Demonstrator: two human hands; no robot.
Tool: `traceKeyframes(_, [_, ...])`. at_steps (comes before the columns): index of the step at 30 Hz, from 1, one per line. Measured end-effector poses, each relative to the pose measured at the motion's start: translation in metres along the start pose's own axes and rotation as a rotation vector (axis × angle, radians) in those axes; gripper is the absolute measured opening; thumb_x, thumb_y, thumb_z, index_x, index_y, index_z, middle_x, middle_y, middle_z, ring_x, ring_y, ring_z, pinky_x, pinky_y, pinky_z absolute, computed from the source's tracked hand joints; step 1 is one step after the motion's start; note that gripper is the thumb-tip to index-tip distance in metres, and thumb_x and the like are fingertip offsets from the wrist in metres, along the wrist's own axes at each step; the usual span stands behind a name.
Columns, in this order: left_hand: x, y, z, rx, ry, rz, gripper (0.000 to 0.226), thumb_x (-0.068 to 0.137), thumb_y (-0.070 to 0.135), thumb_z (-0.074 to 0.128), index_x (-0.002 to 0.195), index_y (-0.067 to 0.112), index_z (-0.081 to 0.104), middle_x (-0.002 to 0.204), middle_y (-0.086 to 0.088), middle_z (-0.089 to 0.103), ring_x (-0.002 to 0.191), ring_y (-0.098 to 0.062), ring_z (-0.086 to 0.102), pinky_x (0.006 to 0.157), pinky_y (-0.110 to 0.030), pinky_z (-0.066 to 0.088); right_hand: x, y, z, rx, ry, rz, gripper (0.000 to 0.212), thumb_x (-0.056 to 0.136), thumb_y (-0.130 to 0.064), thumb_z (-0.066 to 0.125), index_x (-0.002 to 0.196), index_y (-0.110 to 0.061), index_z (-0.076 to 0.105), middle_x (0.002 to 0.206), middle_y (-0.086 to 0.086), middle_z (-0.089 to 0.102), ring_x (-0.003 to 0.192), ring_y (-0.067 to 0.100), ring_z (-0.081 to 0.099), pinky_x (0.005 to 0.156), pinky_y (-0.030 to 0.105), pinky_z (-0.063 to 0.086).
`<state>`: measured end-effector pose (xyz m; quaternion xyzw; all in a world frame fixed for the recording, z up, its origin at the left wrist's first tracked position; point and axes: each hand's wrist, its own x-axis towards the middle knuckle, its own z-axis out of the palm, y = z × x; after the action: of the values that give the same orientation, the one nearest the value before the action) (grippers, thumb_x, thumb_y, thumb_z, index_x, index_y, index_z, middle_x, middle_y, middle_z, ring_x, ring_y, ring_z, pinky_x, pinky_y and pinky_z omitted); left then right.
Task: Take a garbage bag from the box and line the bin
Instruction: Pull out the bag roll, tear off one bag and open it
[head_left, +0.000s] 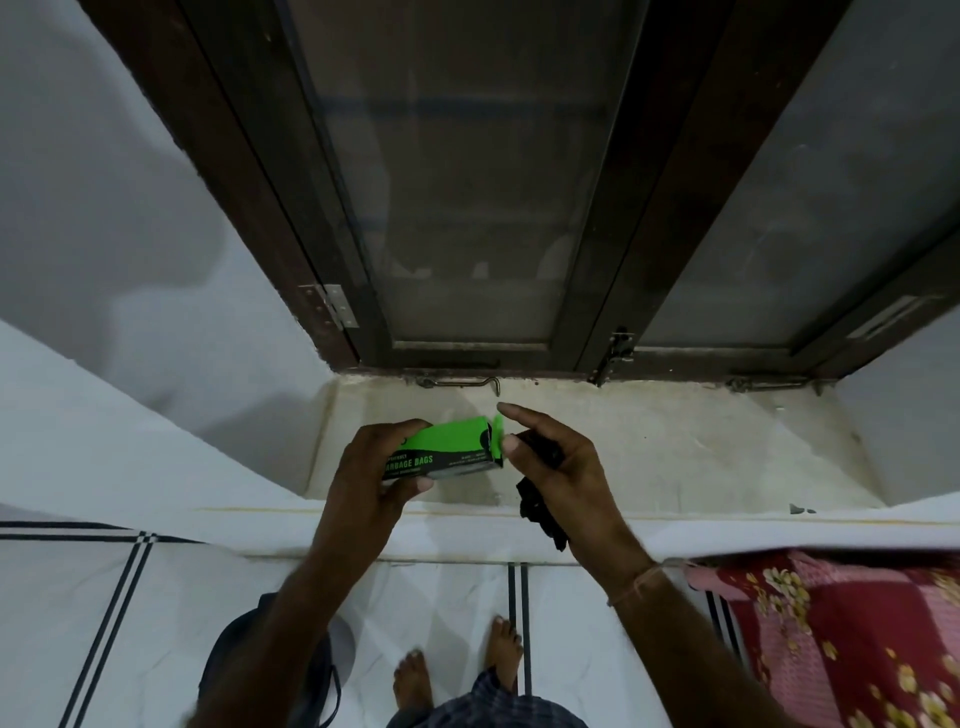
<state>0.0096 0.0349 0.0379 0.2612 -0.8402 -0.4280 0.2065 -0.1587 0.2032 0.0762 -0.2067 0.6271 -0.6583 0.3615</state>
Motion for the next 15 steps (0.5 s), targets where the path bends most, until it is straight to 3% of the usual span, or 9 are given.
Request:
traceKeyframes(2, [0.001,0.001,-0.001,0.019,-0.004,0.014,0.055,0.084,0.023,0.072,0.138,0.021,0.060,0.128,0.001,0.057,0.118,-0.024,0.058,0.094,-0.043,0.055,0.002,-0.002,-0.001,-0.024,-0.031,0.000,0.033,0.099,-0.013,0.067,0.130,-0.023,0.070,0.088,0.009,0.065,0.054,0.028,0.047,0.046,0.026,0.049])
traceKeyframes(8, [0.000,0.000,-0.007,0.025,-0.038,0.026,0.054,0.085,0.024,0.072,0.137,0.025,0.060,0.128,0.003,0.056,0.117,-0.024,0.058,0.091,-0.045,0.056,0.009,0.002,-0.005,-0.056,-0.062,-0.004,0.023,0.095,-0.009,0.071,0.118,-0.009,0.072,0.094,0.031,0.062,0.041,0.017,0.047,0.042,0.024,0.045])
traceKeyframes(12, [-0.002,-0.004,-0.008,0.044,-0.053,0.034,0.053,0.084,0.025,0.072,0.136,0.025,0.061,0.128,0.003,0.056,0.117,-0.025,0.058,0.090,-0.047,0.056,0.012,0.008,-0.007,-0.099,-0.068,-0.001,0.018,0.093,-0.005,0.072,0.110,-0.001,0.069,0.087,0.014,0.068,0.039,0.015,0.052,0.043,0.025,0.047])
traceKeyframes(15, [-0.003,-0.004,-0.008,0.056,-0.069,0.025,0.052,0.085,0.025,0.072,0.136,0.025,0.061,0.129,0.004,0.056,0.118,-0.024,0.057,0.089,-0.045,0.057,0.012,0.008,-0.007,-0.146,-0.089,0.024,0.012,0.094,-0.001,0.071,0.105,0.002,0.067,0.088,0.012,0.068,0.038,0.013,0.054,0.040,0.020,0.044])
